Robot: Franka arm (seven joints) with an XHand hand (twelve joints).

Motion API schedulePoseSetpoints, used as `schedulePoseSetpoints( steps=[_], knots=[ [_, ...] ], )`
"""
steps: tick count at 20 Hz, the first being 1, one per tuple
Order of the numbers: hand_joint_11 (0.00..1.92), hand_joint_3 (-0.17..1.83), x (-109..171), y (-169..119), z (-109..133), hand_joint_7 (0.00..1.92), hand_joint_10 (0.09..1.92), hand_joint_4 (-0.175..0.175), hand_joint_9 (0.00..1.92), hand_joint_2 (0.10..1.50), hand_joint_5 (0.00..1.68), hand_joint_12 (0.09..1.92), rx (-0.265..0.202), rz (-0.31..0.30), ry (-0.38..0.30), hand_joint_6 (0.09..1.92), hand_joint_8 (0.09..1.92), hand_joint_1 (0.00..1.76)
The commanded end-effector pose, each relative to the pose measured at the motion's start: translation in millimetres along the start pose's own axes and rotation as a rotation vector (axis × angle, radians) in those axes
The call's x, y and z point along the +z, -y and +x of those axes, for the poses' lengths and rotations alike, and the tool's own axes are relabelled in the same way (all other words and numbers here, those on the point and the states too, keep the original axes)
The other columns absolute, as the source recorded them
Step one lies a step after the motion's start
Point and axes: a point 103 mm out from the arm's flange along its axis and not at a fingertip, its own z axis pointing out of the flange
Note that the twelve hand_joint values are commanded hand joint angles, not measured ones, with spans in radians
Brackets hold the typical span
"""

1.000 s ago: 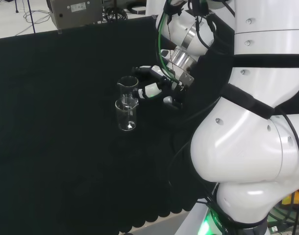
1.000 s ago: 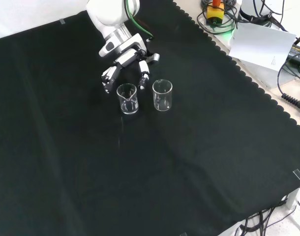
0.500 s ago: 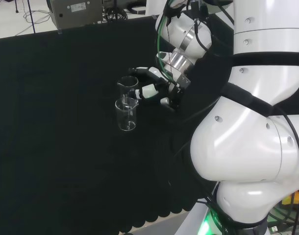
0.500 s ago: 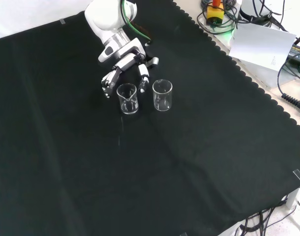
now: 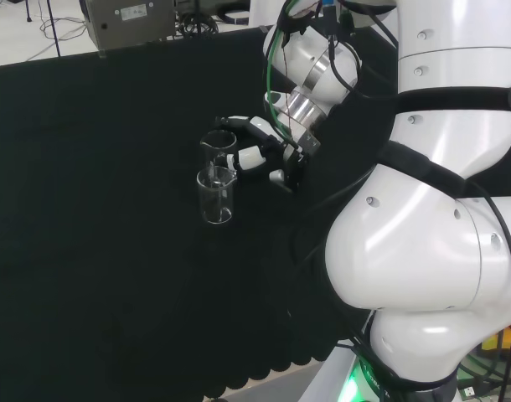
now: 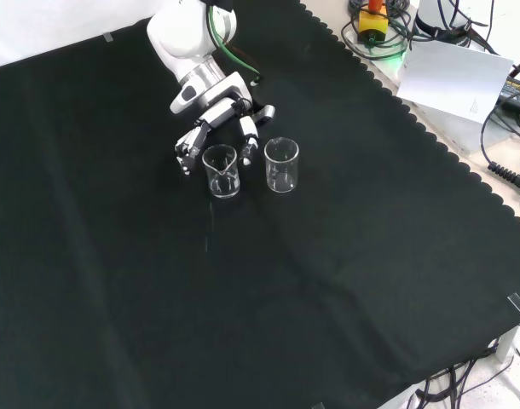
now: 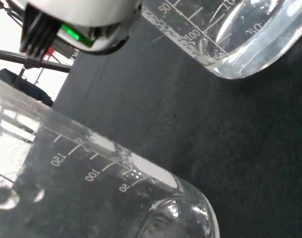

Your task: Pick up the beaker on the right.

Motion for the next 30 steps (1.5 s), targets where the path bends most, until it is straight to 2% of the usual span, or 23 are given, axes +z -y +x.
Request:
schedulePoseSetpoints(
  steps=[1,9,10,13,15,17,30],
  knots=[
    [0.0,0.66,3.8,-4.4,-0.7,0.32,0.63,-0.036,0.4,0.5,0.54,1.29,-0.014,-0.014,-0.02,0.09,0.69,0.94],
    [0.0,0.64,6.9,-8.9,1.0,0.37,0.62,-0.033,0.45,0.51,0.59,1.33,-0.02,-0.04,-0.037,0.11,0.7,0.98],
    [0.0,0.65,7.7,-9.2,1.7,0.39,0.61,-0.032,0.47,0.51,0.6,1.34,-0.019,-0.04,-0.032,0.22,0.7,0.99],
    [0.0,0.67,8.6,-9.7,1.5,0.43,0.59,-0.031,0.52,0.5,0.52,1.37,-0.018,-0.042,-0.034,0.71,0.73,1.03],
    [0.0,0.69,10.7,-10.3,0.8,0.44,0.6,-0.029,0.53,0.5,0.5,1.38,-0.018,-0.037,-0.045,0.87,0.75,1.05],
    [0.01,0.7,12.9,-11.3,0.7,0.45,0.61,-0.028,0.54,0.5,0.51,1.38,-0.019,-0.031,-0.051,0.94,0.76,1.08],
    [0.04,0.76,14.7,-16.8,2.1,0.44,0.62,-0.038,0.55,0.49,0.46,1.38,-0.031,-0.025,-0.094,0.97,0.77,1.08]
  ],
)
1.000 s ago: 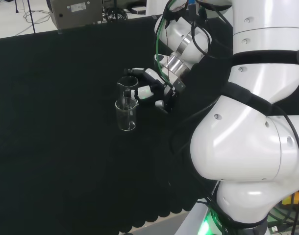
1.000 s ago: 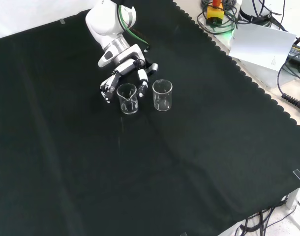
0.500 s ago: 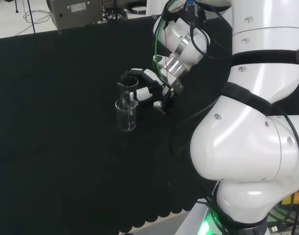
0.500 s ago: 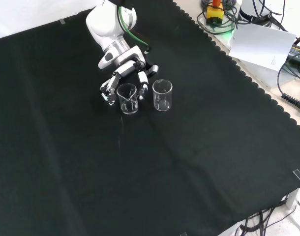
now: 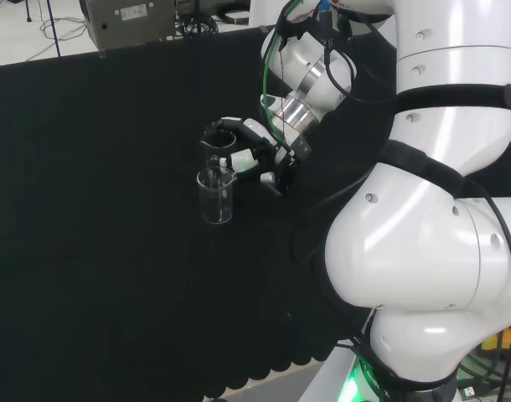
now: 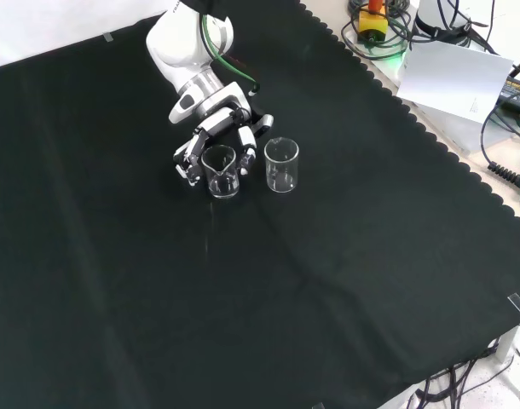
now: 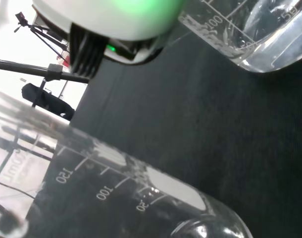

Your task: Pick up the beaker on the right.

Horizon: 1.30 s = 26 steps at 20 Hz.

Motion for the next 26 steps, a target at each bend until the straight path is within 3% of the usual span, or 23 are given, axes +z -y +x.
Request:
schedulePoseSetpoints(
  steps=[1,14,16,18,19,21,24,26],
  knots=[
    [0.04,0.76,1.1,-0.9,-0.1,0.44,0.62,-0.038,0.55,0.49,0.46,1.38,0.002,0.0,-0.026,0.97,0.77,1.08],
    [0.12,0.77,6.0,-4.3,3.2,0.41,0.61,-0.039,0.59,0.47,0.43,1.37,-0.003,0.052,-0.042,0.94,0.77,1.06],
    [0.16,0.76,6.6,-4.9,3.4,0.47,0.61,-0.04,0.64,0.47,0.51,1.36,0.002,0.051,-0.026,0.94,0.77,1.06],
    [0.32,0.77,6.2,-5.7,4.3,0.62,0.59,-0.038,0.77,0.51,0.69,1.33,0.009,0.025,0.007,0.94,0.76,1.12],
    [0.52,0.69,5.4,-6.0,5.2,0.76,0.59,-0.088,0.89,0.61,0.86,1.26,0.018,0.0,0.031,0.92,0.79,1.15],
    [0.9,0.66,1.8,-6.2,8.3,1.04,0.58,-0.117,1.18,0.66,1.04,1.02,0.038,-0.069,0.093,0.94,0.87,1.32],
    [1.09,0.79,-7.4,-5.9,11.8,1.21,0.59,-0.162,1.37,0.58,1.11,0.84,0.05,-0.158,0.161,0.92,0.87,1.42],
    [1.12,0.63,-17.1,-6.2,13.6,1.24,0.57,-0.173,1.41,0.65,1.11,0.73,0.044,-0.199,0.199,0.87,0.83,1.5]
  ],
)
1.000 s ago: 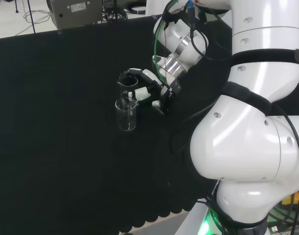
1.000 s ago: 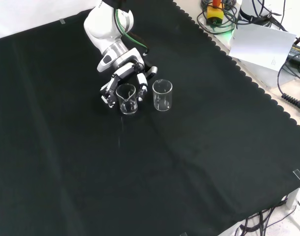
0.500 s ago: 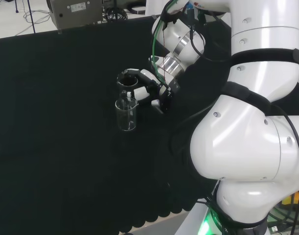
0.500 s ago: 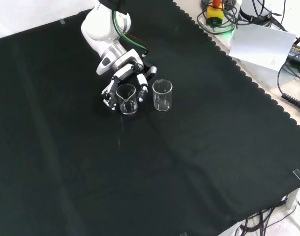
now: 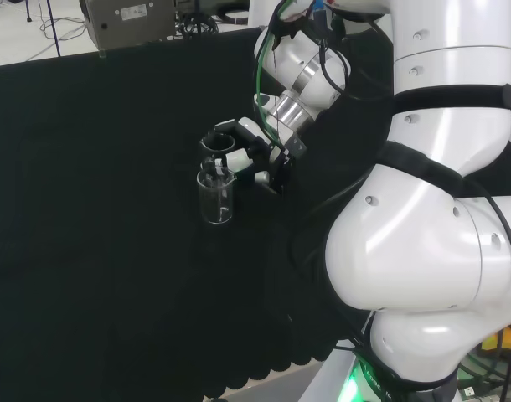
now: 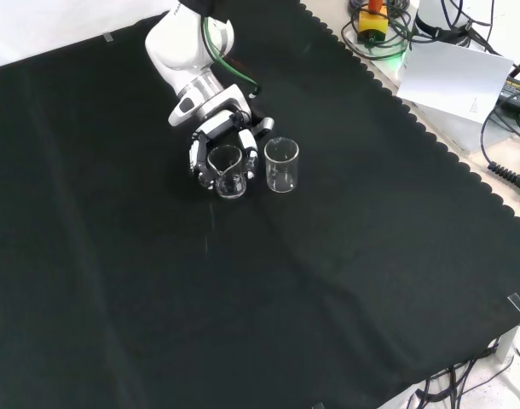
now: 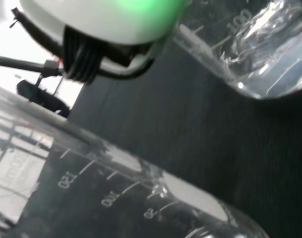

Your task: Pick up the beaker on the right.

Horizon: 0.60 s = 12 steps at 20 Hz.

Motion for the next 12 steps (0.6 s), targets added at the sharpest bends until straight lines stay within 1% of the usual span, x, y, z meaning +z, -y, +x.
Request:
schedulePoseSetpoints(
  steps=[1,4,6,8,10,12],
  knots=[
    [1.14,0.58,-29.2,-1.2,7.5,1.26,0.54,-0.174,1.43,0.67,1.11,0.68,0.026,-0.205,0.178,0.84,0.8,1.52],
    [1.17,0.52,-49.5,-3.0,10.2,1.29,0.45,-0.175,1.48,0.68,1.13,0.61,0.014,-0.232,0.215,0.78,0.74,1.54],
    [1.18,0.52,-62.7,-3.7,12.1,1.3,0.43,-0.175,1.49,0.68,1.14,0.6,0.003,-0.231,0.244,0.77,0.73,1.54],
    [1.19,0.53,-76.1,-3.6,13.6,1.31,0.39,-0.175,1.51,0.67,1.15,0.59,-0.003,-0.226,0.262,0.74,0.71,1.54],
    [1.21,0.55,-89.0,-3.0,15.8,1.35,0.28,-0.175,1.57,0.65,1.19,0.57,-0.01,-0.216,0.286,0.67,0.65,1.54],
    [1.22,0.59,-101.3,-2.5,18.3,1.37,0.15,-0.175,1.64,0.62,1.23,0.58,-0.016,-0.185,0.314,0.61,0.61,1.55]
  ],
)
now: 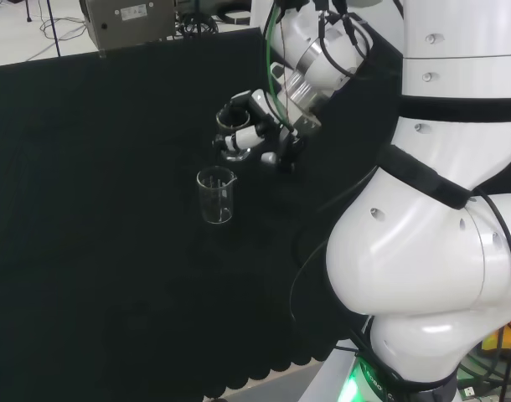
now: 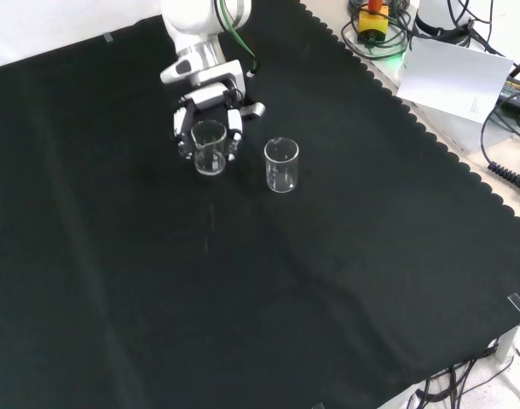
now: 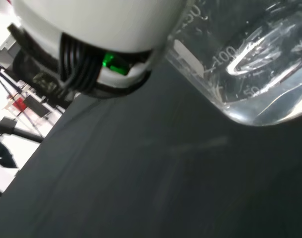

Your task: Pick up the beaker on the right.

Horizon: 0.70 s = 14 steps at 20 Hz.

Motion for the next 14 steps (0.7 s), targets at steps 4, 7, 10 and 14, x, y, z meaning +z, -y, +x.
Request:
schedulePoseSetpoints(
  steps=[4,7,10,14],
  knots=[
    [1.23,0.64,-56.4,-5.7,-7.2,1.42,0.09,-0.175,1.68,0.58,1.28,0.62,-0.04,0.118,0.125,0.53,0.55,1.55],
    [1.22,0.69,-67.4,-3.6,-7.1,1.42,0.09,-0.175,1.71,0.55,1.29,0.68,-0.043,0.184,0.156,0.54,0.56,1.55],
    [1.2,0.74,-77.7,2.1,-4.6,1.41,0.09,-0.175,1.72,0.52,1.28,0.76,-0.047,0.249,0.192,0.57,0.59,1.55],
    [1.2,0.78,-90.9,16.4,0.3,1.41,0.09,-0.175,1.73,0.5,1.28,0.81,-0.038,0.28,0.229,0.59,0.6,1.56]
  ],
)
